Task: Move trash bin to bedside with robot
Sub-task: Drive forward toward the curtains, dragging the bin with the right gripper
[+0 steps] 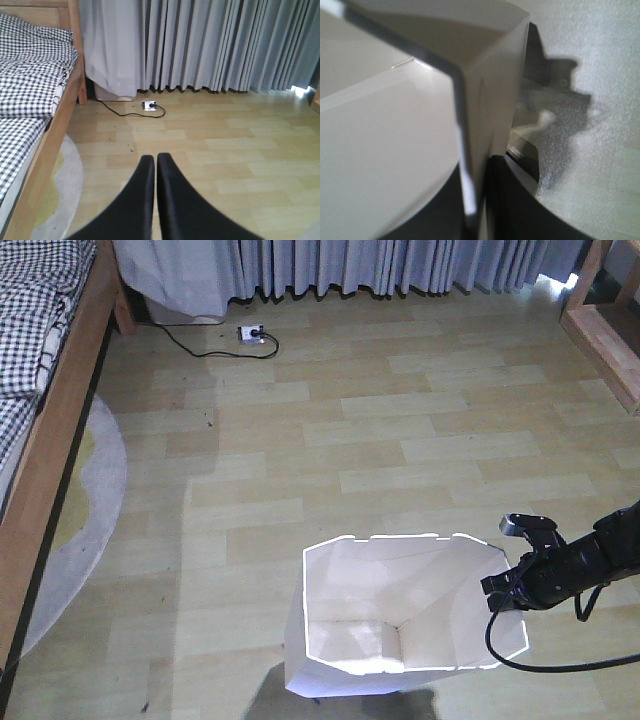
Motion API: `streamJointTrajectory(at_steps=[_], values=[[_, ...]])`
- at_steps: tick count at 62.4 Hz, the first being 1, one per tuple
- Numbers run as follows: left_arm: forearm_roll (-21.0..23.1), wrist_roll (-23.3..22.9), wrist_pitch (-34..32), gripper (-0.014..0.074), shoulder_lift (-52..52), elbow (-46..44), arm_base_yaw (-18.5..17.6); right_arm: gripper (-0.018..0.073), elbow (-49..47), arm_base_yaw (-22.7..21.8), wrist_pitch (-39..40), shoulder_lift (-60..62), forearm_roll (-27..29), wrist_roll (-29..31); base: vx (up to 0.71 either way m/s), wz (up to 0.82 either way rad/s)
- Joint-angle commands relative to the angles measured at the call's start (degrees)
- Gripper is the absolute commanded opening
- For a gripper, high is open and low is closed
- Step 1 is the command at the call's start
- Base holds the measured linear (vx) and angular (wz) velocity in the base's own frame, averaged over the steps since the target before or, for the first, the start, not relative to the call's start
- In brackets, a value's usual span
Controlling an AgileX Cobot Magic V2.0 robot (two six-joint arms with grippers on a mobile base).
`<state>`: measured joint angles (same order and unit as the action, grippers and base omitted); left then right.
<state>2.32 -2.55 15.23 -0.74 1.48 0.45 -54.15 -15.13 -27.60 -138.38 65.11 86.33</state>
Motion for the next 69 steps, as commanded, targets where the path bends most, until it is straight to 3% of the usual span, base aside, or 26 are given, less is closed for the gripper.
streamJointTrajectory(at_steps=[1,69], values=[[0.3,-0.3,-4.0,-0.0006,-0.8,1.1,0.0,-0.0005,-0.5,-0.2,-11.3,4.4,2.2,0.1,0.28,-0.06],[0.3,-0.3,-4.0,-0.0006,-0.8,1.1,0.0,-0.0005,-0.5,-0.2,-11.3,4.4,2.2,0.1,0.27,0.05]])
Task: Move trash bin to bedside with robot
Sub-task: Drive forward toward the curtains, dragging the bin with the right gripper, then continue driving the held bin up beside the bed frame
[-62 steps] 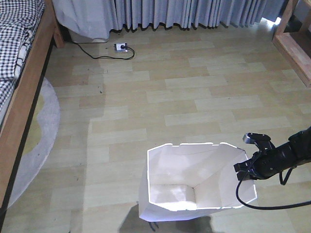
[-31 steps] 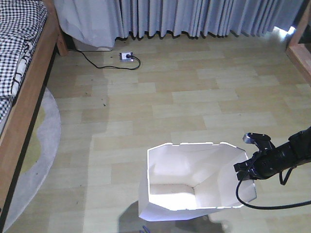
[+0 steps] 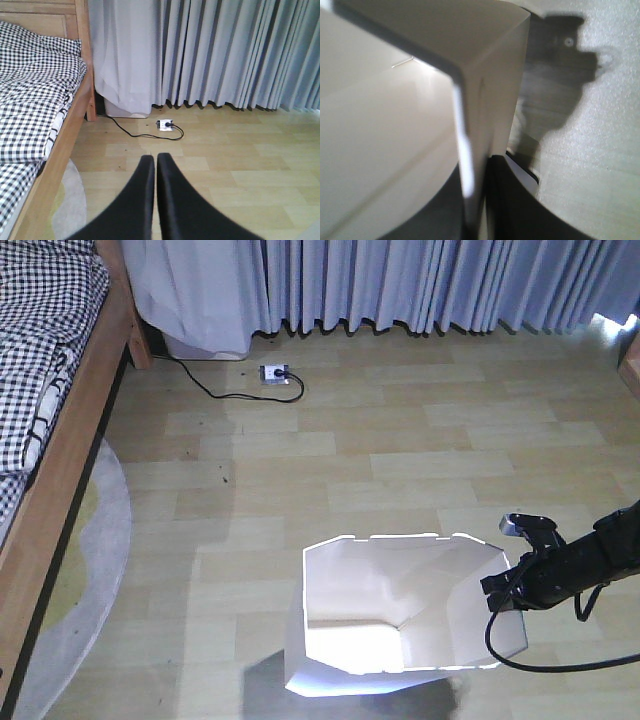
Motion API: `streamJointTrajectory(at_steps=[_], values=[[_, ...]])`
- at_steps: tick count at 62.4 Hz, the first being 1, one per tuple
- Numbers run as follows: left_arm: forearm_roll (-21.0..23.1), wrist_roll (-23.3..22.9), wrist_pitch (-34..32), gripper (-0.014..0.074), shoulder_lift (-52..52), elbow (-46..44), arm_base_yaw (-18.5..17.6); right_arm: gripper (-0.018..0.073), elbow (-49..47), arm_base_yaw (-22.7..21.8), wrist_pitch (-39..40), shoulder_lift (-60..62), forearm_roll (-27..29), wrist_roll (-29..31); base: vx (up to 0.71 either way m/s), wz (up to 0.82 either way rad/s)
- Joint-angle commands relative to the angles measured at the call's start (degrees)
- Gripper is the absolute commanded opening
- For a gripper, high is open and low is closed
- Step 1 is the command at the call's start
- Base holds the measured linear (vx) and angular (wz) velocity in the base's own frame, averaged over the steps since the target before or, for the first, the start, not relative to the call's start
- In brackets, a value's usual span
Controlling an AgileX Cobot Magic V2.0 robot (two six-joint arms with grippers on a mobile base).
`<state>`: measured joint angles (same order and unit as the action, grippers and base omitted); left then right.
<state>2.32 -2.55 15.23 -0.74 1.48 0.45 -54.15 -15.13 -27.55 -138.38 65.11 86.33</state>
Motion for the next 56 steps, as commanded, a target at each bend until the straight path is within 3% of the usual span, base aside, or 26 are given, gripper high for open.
streamJointTrajectory(at_steps=[1,56], values=[[0.3,-0.3,-4.0,-0.0006,-0.8,1.1,0.0,-0.0005,-0.5,-0.2,-11.3,4.4,2.2,0.1,0.23,0.05],[0.3,-0.3,-4.0,-0.0006,-0.8,1.1,0.0,-0.0005,-0.5,-0.2,-11.3,4.4,2.2,0.1,0.24,0.01]])
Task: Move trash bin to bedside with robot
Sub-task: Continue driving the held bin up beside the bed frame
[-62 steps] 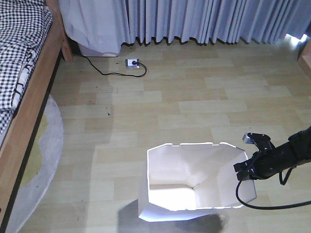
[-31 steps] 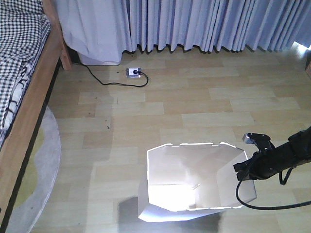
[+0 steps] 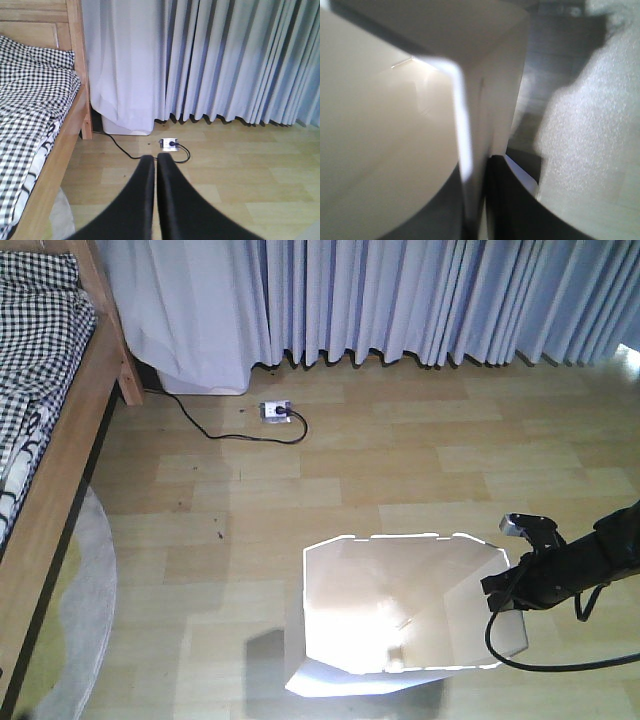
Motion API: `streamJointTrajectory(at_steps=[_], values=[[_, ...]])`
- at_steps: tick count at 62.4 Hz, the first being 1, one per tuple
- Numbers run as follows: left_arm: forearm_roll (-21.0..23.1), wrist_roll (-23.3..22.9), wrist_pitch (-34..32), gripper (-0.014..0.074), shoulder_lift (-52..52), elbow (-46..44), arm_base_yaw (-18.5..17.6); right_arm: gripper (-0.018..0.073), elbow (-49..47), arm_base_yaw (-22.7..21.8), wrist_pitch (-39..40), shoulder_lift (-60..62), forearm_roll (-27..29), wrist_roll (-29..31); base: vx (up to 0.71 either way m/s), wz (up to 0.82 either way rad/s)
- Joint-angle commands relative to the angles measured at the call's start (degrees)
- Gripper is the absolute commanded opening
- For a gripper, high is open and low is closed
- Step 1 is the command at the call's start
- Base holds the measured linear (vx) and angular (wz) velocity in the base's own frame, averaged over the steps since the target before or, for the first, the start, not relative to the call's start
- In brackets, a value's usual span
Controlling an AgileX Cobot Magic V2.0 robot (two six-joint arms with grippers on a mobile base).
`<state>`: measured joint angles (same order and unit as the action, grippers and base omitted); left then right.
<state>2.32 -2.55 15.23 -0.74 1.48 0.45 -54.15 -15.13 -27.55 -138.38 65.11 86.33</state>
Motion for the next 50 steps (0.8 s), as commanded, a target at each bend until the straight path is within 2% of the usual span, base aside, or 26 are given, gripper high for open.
streamJointTrajectory(at_steps=[1,50], values=[[0.3,-0.3,-4.0,-0.0006,-0.8,1.1,0.0,-0.0005,-0.5,-0.2,-11.3,4.4,2.2,0.1,0.24,0.03],[0.3,-0.3,-4.0,-0.0006,-0.8,1.1,0.0,-0.0005,-0.5,-0.2,-11.3,4.4,2.2,0.1,0.23,0.07]])
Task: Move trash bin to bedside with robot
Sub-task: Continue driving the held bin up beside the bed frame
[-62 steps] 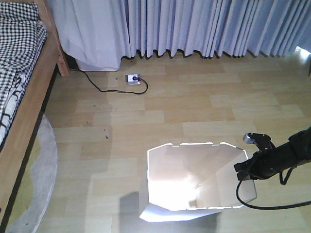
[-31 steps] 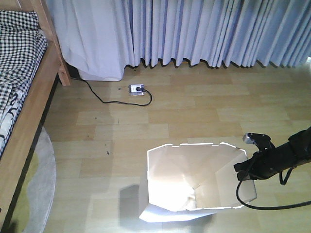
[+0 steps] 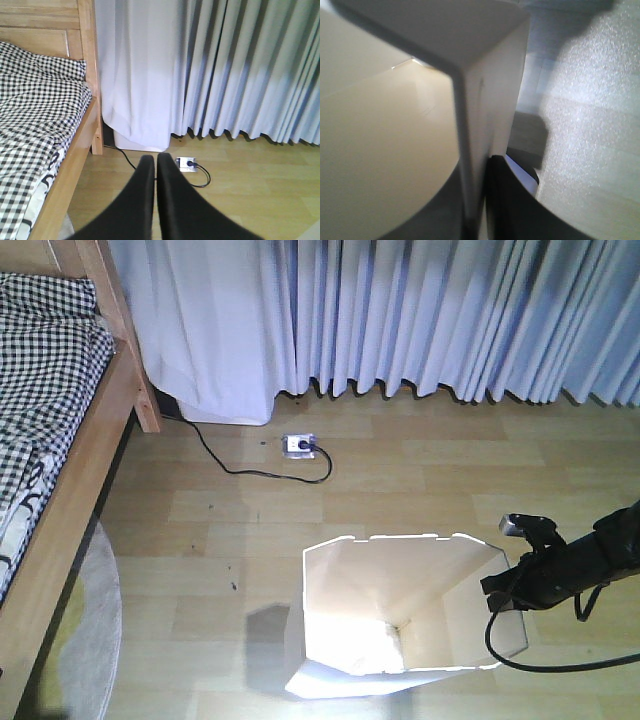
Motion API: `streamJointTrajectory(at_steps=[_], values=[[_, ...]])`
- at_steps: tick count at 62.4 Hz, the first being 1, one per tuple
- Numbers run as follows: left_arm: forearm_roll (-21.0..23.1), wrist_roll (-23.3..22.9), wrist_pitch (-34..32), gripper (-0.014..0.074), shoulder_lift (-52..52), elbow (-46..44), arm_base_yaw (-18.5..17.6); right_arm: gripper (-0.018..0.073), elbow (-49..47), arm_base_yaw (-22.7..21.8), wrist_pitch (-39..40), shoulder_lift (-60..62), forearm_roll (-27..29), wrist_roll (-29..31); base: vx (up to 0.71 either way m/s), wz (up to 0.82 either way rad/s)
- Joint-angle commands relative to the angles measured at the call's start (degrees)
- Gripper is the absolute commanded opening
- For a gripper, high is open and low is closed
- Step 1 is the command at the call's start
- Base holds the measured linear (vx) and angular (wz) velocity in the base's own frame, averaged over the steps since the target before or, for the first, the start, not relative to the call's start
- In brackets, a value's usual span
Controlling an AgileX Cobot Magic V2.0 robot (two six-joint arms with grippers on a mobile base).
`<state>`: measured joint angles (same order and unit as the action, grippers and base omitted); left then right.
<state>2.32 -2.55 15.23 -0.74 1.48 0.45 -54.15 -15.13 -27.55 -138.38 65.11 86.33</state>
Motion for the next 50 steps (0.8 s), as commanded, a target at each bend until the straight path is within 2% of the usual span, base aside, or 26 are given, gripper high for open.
streamJointTrajectory(at_steps=[1,50], values=[[0.3,-0.3,-4.0,-0.0006,-0.8,1.1,0.0,-0.0005,-0.5,-0.2,-11.3,4.4,2.2,0.1,0.21,0.07],[0.3,-0.3,-4.0,-0.0006,-0.8,1.1,0.0,-0.0005,-0.5,-0.2,-11.3,4.4,2.2,0.1,0.22,0.01]])
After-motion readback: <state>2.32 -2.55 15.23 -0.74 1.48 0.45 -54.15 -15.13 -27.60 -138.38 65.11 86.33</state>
